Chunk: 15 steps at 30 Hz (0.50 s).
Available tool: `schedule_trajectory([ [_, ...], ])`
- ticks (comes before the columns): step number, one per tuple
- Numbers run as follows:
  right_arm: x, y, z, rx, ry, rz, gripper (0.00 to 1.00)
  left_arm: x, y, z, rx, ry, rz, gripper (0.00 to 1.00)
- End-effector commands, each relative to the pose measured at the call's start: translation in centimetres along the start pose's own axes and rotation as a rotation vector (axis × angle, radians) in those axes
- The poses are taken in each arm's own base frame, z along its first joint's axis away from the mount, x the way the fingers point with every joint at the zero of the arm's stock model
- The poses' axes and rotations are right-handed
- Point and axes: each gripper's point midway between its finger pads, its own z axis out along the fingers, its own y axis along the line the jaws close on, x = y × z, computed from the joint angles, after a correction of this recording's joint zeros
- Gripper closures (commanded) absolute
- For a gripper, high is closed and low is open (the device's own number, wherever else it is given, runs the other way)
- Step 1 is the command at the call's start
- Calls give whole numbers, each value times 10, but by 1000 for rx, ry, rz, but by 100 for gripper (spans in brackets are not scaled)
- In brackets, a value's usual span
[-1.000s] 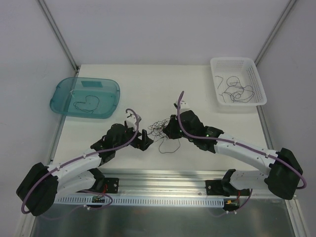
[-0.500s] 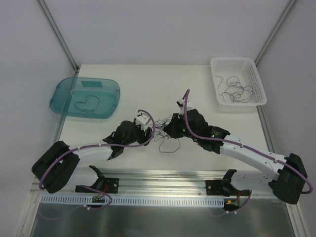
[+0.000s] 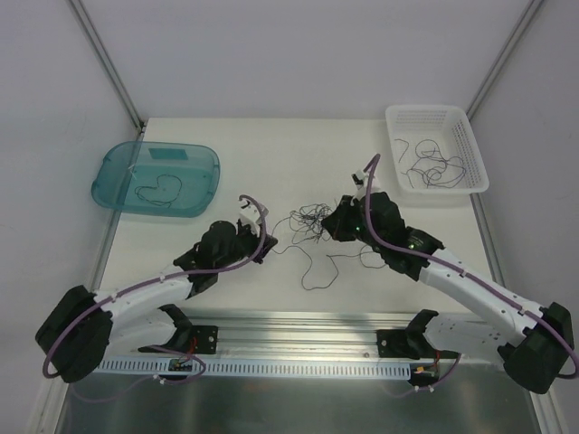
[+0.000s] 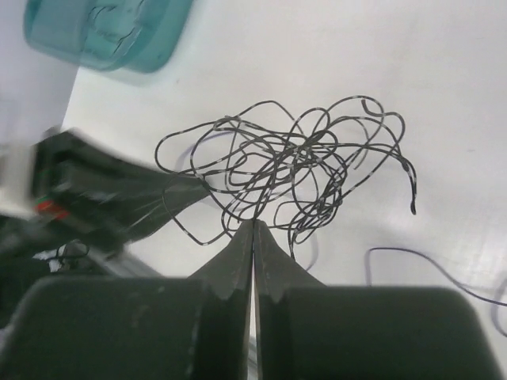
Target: Untangle the cables
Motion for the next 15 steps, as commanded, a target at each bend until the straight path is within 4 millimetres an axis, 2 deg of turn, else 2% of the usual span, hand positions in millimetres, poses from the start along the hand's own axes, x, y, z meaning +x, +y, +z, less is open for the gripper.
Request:
schedule_trajectory([
  [1, -18, -42, -5, 108, -49, 27, 99, -9, -26, -29, 71, 36, -149, 100],
  [2, -18, -50, -4, 128, -42, 35, 99, -11, -29, -36, 76, 37, -171, 100],
  [3, -25, -62, -4, 154, -51, 54, 99, -22, -35, -49, 96, 6, -204, 100],
  [4, -28, -67, -2, 162, -54, 62, 99, -13, -37, -58, 99, 47, -224, 100],
  [5, -30, -72, 0, 173, -52, 68, 99, -13, -39, -66, 103, 51, -238, 100],
  [6, -35, -78, 2, 181, -51, 76, 99, -26, -43, -77, 116, 11, -263, 100],
  [7, -37, -80, 4, 185, -49, 73, 99, -15, -42, -85, 96, 61, -282, 100],
  [8, -46, -76, 4, 181, -57, 71, 99, -17, -39, -90, 77, 57, -290, 100],
  [9, -42, -79, 12, 189, -24, 62, 99, -29, -40, -99, 68, 25, -307, 100],
  [11, -43, -77, 21, 187, 9, 56, 99, -20, -32, -107, 9, 74, -326, 100],
  [14, -33, -63, 42, 134, 91, 62, 99, -30, -34, -112, -7, 93, -339, 100],
  [15, -36, -53, 46, 111, 98, 52, 99, -31, -35, -111, -3, 101, -345, 100],
])
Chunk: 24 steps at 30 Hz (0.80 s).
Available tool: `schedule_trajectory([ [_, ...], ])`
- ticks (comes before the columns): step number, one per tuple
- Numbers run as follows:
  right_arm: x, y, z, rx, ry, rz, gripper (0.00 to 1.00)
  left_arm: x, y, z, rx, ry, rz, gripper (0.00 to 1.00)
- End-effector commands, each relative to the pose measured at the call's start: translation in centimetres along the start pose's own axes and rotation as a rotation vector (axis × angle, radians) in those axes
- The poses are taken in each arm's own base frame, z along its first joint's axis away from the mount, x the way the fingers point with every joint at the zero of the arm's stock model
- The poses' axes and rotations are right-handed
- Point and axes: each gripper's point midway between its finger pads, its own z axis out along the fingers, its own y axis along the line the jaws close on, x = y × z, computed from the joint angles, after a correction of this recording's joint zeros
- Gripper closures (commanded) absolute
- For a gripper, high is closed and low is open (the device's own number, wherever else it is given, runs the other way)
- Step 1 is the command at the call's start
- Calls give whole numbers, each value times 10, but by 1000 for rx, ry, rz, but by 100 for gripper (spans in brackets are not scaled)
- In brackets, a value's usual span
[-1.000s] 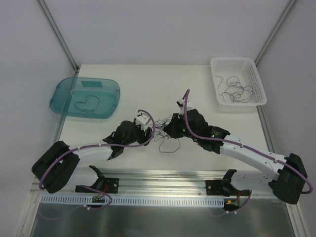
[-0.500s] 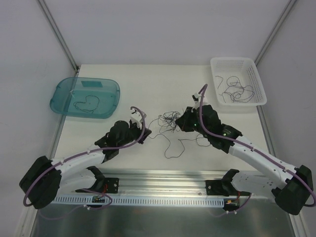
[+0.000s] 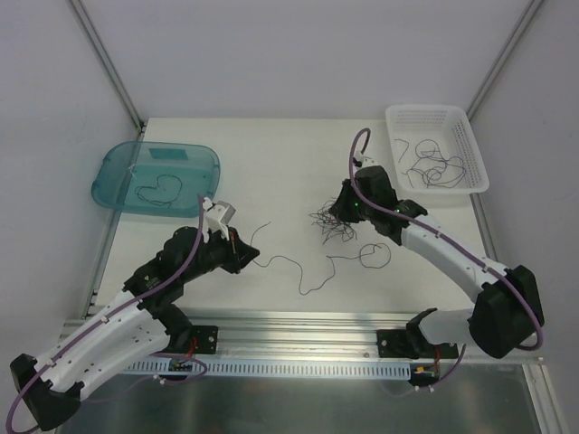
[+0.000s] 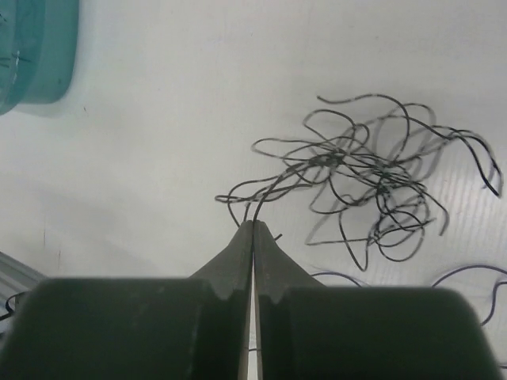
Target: Untangle the cables
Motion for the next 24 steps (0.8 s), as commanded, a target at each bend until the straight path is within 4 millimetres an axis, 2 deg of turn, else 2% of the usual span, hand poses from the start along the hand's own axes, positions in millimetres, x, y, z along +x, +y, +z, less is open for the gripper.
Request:
schedule_trajectory([
  [1, -1, 33, 10, -94, 63, -62, 99, 6, -2, -6, -44, 85, -67, 100],
  [6, 23, 69, 25, -139, 144, -176, 96, 0, -16, 6, -9, 150, -89, 100],
  [7, 24, 73, 27, -145, 144, -178, 94, 0, -18, 8, -1, 161, -92, 100],
  [9, 36, 74, 34, -140, 170, -186, 83, -2, -20, 13, -5, 173, -100, 100],
  [10, 41, 71, 35, -130, 176, -190, 76, -4, -21, 14, -3, 173, -105, 100],
  [13, 42, 66, 24, -106, 144, -204, 64, -6, -22, 21, -3, 177, -114, 100],
  [14, 47, 54, 22, -70, 140, -210, 54, -6, -23, 23, 2, 183, -116, 100],
  [15, 40, 53, 10, -65, 101, -211, 48, -4, -22, 28, -4, 200, -121, 100],
  [17, 45, 41, -3, -31, 98, -215, 33, -6, -24, 34, 1, 205, -125, 100],
  [19, 51, 20, -19, 30, 89, -213, 23, -1, -21, 45, -14, 234, -137, 100],
  [21, 62, 1, -27, 78, 99, -213, 19, -1, -23, 60, -8, 250, -150, 100],
  [22, 64, -2, -36, 75, 95, -207, 15, -1, -23, 64, -6, 259, -157, 100],
  [24, 73, -6, -41, 64, 112, -194, 13, 0, -27, 79, 7, 280, -173, 100],
])
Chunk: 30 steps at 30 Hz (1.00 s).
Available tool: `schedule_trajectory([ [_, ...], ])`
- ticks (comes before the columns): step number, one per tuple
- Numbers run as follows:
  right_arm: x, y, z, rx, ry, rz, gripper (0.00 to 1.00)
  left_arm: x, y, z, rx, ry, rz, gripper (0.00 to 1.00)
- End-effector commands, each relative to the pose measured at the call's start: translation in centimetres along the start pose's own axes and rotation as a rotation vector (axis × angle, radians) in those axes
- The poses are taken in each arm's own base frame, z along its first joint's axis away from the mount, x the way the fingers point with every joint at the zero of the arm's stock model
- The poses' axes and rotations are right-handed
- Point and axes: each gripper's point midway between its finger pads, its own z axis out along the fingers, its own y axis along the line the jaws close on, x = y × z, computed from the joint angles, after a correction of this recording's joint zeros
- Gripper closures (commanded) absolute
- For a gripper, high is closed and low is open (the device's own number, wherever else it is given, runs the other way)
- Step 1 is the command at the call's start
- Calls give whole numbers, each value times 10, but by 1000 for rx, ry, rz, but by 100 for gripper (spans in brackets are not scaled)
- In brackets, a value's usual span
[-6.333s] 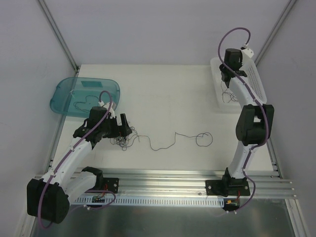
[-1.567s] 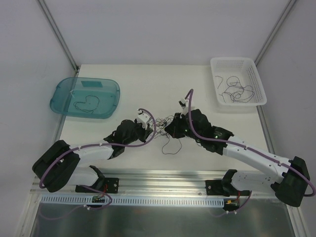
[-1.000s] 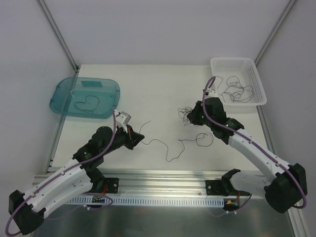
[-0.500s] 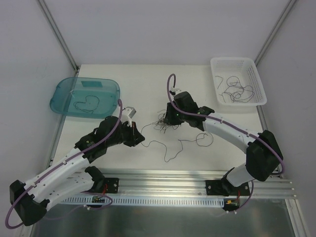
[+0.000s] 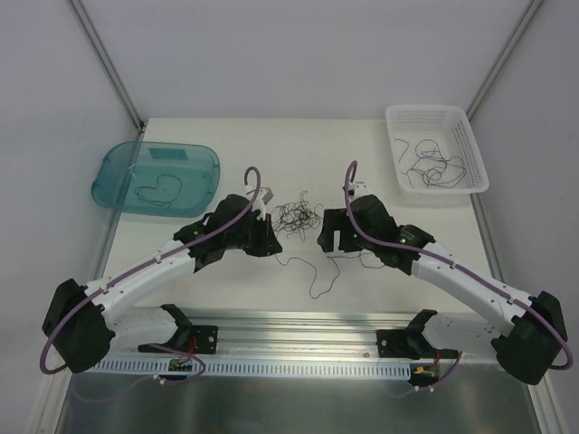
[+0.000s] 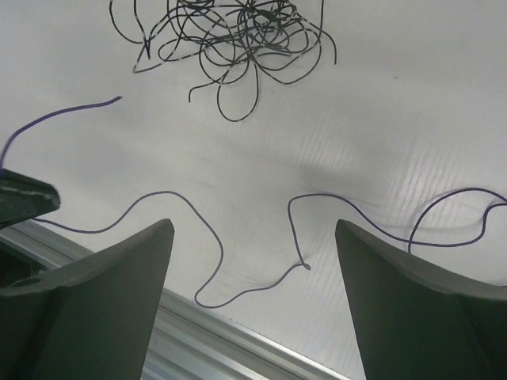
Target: Untangle the cables
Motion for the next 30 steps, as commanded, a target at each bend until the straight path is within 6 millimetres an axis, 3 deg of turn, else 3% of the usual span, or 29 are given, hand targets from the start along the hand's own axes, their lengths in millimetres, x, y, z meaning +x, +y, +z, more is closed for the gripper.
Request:
schedule_trajectory([
  [1, 25, -19, -9, 46, 27, 26, 12, -21, -29, 13, 92, -21, -13, 100],
  [5, 51, -17, -3, -4, 80, 72, 11, -18, -38, 32, 97, 19, -8, 100],
  [8, 68, -20, 9, -15, 107, 88, 9, -8, -33, 48, 59, 51, -9, 100],
  [14, 83, 5, 18, -121, 166, 50, 7, 4, -21, 66, 7, 81, -27, 100],
  [18, 93, 3, 29, -72, 218, 12, 6, 5, -21, 71, 2, 86, -30, 100],
  [24, 103, -1, 30, 40, 285, -56, 8, -5, -23, 67, -2, 49, -15, 100],
  [30, 112, -2, 37, 111, 330, -124, 20, -16, -30, 62, 7, 11, -22, 100],
])
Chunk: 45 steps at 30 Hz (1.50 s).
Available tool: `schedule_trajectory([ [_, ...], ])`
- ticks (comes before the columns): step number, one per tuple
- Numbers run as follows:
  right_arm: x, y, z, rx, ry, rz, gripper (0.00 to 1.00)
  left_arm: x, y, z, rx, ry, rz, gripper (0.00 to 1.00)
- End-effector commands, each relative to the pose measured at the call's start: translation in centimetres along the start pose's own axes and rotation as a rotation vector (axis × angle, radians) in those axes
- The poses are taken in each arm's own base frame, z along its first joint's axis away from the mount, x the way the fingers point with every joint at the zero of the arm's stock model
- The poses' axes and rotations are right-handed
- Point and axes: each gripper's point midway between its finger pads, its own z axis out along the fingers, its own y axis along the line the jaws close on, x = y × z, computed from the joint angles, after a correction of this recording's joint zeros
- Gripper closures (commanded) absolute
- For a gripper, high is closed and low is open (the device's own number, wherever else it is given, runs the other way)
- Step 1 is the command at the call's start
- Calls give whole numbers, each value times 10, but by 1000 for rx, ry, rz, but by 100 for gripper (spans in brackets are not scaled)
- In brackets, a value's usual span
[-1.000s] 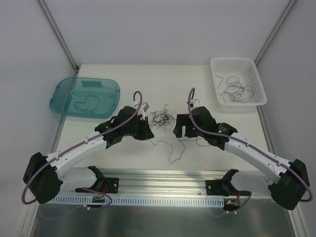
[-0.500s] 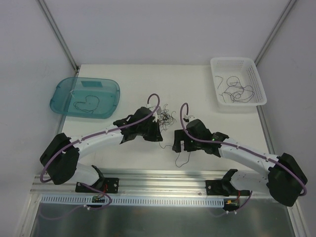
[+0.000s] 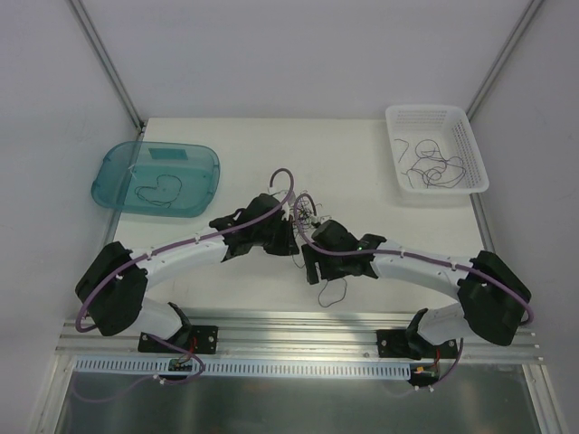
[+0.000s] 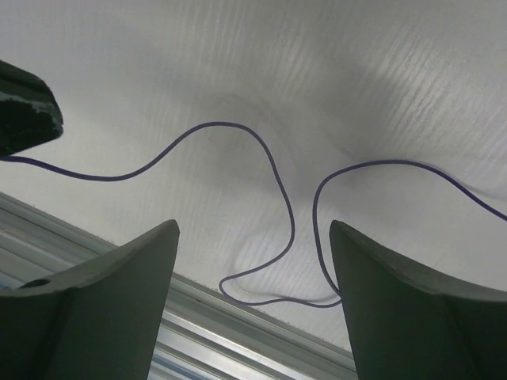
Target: Untangle the cables
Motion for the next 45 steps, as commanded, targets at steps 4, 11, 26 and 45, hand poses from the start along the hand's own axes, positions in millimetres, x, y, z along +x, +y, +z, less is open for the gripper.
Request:
schedule_trajectory([
  [4, -2, -5, 4, 94, 25, -22, 29, -36, -28, -23, 58, -135, -11, 100],
  [11, 3, -8, 13, 125, 53, -12, 56, -45, -30, -40, 58, -206, -39, 100],
  [26, -38, -27, -66, 187, -150, -50, 99, -56, -31, -67, 76, -280, -2, 55],
  [45, -207, -77, -301, 344, -689, -48, 99, -108, 2, -175, -51, -572, 256, 1],
])
